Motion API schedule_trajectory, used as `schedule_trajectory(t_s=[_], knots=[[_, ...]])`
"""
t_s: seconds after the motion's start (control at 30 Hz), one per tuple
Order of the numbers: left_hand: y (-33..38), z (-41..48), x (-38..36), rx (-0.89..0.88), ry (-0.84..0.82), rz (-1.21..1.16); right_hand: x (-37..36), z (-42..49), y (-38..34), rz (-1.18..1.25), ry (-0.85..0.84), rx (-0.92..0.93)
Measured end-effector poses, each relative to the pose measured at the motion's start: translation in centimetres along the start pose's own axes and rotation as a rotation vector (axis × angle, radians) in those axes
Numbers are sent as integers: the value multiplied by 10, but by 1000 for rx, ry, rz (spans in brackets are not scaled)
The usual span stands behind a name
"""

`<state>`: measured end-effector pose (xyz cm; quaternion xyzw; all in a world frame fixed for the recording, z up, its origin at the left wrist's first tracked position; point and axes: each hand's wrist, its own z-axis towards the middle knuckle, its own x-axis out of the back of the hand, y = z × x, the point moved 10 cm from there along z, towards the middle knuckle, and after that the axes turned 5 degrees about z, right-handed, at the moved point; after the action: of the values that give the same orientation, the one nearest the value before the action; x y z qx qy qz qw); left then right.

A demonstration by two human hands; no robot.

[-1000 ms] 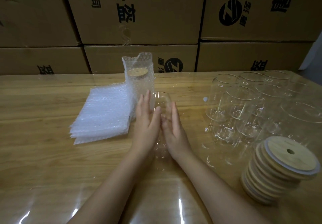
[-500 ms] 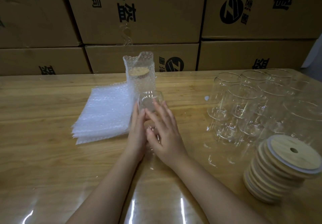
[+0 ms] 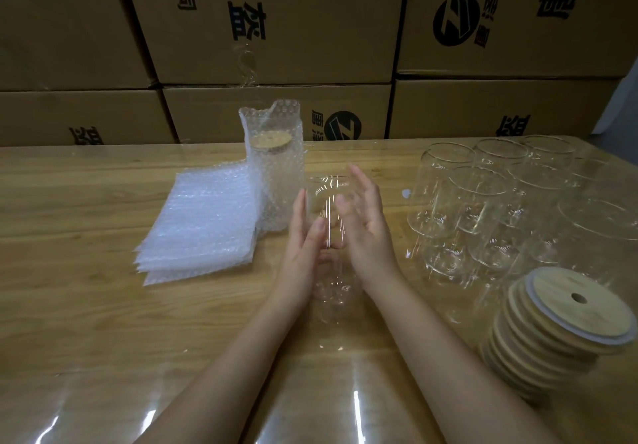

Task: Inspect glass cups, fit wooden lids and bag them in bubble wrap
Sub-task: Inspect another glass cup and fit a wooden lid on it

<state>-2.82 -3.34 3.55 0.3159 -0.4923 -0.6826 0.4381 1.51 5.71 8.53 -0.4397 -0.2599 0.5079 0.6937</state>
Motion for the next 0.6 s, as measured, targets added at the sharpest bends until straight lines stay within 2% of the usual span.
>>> schedule_trajectory(t_s=[0.13,0.23,0.37,0.47,0.6], knots=[[16,-10,-2,-141,14,213,12,4,23,270,43,-235],[30,-17,-5,-284,7,432,18,5,33,357,114,-308],[47,-22,-6,-418,63,564,18,4,41,480,124,-360],[53,-24,-4,-460,117,618,10,4,42,566,68,-354],[52,-23,4,-432,139,542,-1,1,50,617,40,-351]])
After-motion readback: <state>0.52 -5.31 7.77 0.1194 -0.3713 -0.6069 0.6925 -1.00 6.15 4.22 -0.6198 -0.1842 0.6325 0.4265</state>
